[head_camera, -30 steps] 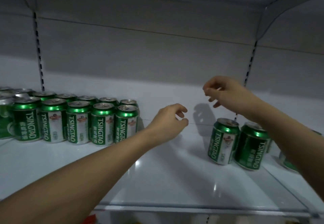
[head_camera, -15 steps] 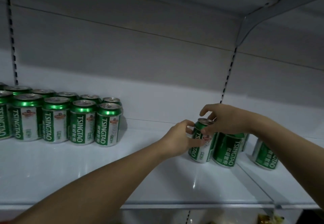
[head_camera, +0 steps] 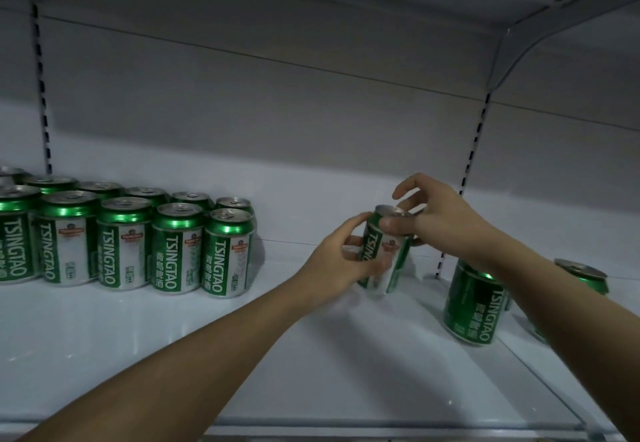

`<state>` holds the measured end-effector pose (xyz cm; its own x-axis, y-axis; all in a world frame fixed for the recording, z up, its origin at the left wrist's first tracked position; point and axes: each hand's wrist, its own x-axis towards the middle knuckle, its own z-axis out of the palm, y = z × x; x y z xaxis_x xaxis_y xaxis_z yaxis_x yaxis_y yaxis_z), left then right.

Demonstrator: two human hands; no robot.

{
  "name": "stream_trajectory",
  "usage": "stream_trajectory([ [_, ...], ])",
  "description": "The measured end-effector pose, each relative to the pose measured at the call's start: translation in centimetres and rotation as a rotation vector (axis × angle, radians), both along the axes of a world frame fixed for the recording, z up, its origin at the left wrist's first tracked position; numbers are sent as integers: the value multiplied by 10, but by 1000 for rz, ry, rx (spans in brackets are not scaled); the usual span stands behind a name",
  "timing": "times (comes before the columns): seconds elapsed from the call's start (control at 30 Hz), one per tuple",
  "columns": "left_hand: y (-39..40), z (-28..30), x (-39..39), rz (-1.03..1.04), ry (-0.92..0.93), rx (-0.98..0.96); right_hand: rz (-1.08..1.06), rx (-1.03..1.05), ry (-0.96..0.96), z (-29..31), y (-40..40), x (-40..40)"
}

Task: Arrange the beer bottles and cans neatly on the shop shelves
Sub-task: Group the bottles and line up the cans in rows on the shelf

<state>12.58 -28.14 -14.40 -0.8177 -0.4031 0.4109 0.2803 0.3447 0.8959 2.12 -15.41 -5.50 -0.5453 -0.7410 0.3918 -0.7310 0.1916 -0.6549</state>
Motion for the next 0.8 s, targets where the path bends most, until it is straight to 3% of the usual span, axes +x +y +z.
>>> stream_trajectory([
  [0.17,-21,-3,-2,117,158,38,62,-305,-199,-7,-51,7],
  [0.43,-43,-12,8,283,358,234,245,-470,-448,-45,-118,9],
  [0.8,-53,-6,12,362,492,298,553,-279,-570,-75,-115,1],
])
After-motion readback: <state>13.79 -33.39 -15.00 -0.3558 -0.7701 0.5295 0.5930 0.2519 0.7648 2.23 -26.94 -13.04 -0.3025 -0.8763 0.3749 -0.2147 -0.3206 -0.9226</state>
